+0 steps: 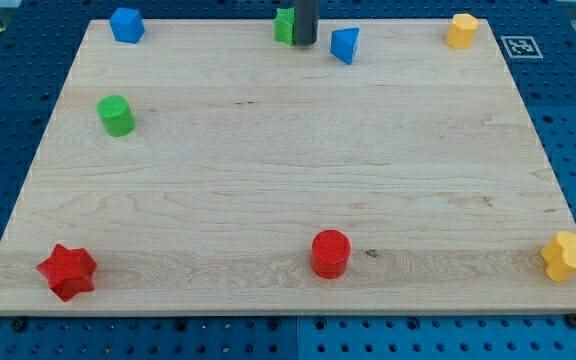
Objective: Move the green circle parallel above the red circle
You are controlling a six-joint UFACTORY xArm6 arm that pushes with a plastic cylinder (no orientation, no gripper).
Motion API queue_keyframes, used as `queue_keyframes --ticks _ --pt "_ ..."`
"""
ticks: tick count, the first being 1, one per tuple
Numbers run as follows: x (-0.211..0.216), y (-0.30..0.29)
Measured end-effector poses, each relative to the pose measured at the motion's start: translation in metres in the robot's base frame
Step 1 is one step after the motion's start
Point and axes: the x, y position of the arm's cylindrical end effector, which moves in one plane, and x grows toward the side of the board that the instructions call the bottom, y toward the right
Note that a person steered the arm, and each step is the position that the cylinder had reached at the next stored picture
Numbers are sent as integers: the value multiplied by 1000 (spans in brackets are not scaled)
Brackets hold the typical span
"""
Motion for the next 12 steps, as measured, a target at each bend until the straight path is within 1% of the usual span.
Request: queue_keyframes --ticks 1,2,3,6,7,9,10,11,12 --pt "3 0" --pt "46 2" --pt "64 2" --pt "65 -3" --pt "65 -54" --pt "69 -215" --pt "85 -285" --pt "131 -301" --pt "145 -301"
